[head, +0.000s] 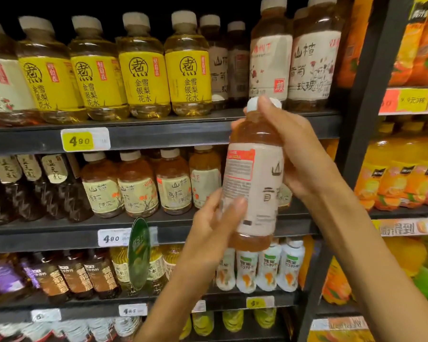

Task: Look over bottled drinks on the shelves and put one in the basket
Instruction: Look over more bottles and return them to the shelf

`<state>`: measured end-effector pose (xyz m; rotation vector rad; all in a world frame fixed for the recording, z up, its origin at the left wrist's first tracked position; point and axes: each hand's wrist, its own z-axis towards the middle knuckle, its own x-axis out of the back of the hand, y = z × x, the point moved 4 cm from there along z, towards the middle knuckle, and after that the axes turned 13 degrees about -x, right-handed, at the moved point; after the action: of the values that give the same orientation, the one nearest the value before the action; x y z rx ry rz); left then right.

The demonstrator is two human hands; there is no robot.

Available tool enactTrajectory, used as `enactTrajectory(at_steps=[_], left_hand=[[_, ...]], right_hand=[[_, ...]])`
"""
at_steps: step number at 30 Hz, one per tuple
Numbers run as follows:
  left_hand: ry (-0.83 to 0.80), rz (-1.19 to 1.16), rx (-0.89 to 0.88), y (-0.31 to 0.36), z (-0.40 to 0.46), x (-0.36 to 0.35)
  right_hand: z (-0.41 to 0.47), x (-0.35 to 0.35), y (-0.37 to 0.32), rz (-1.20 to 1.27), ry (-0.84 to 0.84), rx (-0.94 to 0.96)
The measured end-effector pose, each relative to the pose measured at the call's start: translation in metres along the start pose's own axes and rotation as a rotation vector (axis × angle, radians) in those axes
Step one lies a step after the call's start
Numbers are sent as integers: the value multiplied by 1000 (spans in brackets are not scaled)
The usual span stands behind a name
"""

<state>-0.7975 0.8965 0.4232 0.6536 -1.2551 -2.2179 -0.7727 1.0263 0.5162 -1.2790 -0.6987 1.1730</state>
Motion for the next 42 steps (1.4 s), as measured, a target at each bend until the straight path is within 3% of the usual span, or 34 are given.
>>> enactTrajectory(at_steps=[3,7,12,15,18,20,22,24,27,30,33,37,42], left_hand=[[94,91,-96,1,1,-12],[100,-68,4,-3,-5,-20],[13,-566,165,3,-19,-32],[-50,-779,273,13,-23,-36],[-338,-1178,188,39,-23,-48],[-141,-1012,202,42,-23,-33],[-153,-995,323,36,-30,-35],[-137,-994,318,32,-33,-26],[-125,-716,305,20,-36,-21],[-61,-337,245,10,-33,-7],[-138,21,139,14,-30,-5],[-140,136,12,13,-25,-1],[-85,268,-195,17,-17,10]], right_hand=[[-4,4,5,-21,56,-33],[-5,10,1,-27,-4,-113],[-5,9,15,273,-126,-322],[-6,6,27,338,-115,-441],[-10,5,38,439,-69,-558],[-12,4,43,507,-68,-592],[-14,2,46,516,-66,-617],[-14,0,45,463,-72,-612],[-11,-2,37,332,-11,-526],[-11,-4,21,120,41,-344],[-16,-11,8,-99,43,-145],[-27,-20,-4,-248,-49,75],[-43,-18,-4,-302,-173,199]])
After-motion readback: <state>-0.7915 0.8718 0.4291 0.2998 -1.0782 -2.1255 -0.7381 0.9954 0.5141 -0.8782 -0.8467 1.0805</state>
